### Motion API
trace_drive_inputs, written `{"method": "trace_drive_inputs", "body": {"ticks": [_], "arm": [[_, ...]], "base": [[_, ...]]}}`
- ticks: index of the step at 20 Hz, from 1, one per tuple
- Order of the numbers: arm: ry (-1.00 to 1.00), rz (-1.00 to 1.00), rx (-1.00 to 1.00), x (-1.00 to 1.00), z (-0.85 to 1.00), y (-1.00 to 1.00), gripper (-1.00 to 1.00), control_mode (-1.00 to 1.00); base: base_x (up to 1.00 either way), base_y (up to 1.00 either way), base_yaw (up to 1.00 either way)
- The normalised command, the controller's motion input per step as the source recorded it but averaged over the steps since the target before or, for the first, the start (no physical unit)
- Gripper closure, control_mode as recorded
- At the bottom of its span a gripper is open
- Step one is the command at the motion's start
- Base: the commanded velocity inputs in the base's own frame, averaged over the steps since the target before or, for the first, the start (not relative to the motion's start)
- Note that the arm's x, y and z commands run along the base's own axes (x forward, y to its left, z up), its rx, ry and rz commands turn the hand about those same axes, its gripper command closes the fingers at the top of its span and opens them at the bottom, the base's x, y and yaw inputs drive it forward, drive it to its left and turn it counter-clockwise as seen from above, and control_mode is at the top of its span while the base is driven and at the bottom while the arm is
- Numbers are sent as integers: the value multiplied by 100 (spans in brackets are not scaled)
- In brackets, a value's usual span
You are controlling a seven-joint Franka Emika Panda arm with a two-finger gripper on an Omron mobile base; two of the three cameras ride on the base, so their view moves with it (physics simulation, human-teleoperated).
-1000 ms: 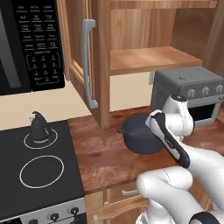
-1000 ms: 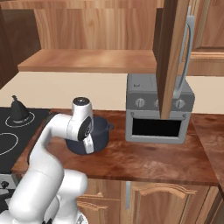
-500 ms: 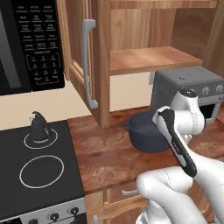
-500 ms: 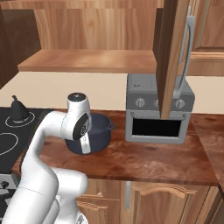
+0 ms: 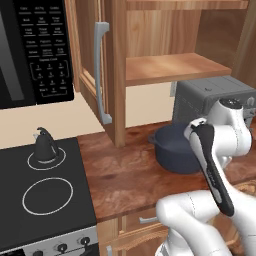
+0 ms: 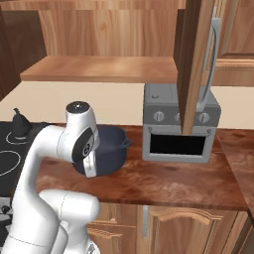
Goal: Pick the kettle from the cabinet and place it on a stove burner. Then pick the pot from the counter and place it on another stove burner. Finally, turn both burners on.
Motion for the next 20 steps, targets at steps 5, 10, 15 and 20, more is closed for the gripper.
{"method": "trace_drive_inputs", "body": {"ticks": [5,10,15,20], "arm": [[-8,-7,0,-50,41,-1,100,-100],[-2,-6,0,-47,40,0,100,-100],[0,-5,0,-45,27,0,100,-100],[0,-5,0,-46,23,0,100,-100]], "base": [[0,0,0],[0,0,0],[0,0,0],[0,0,0]]}}
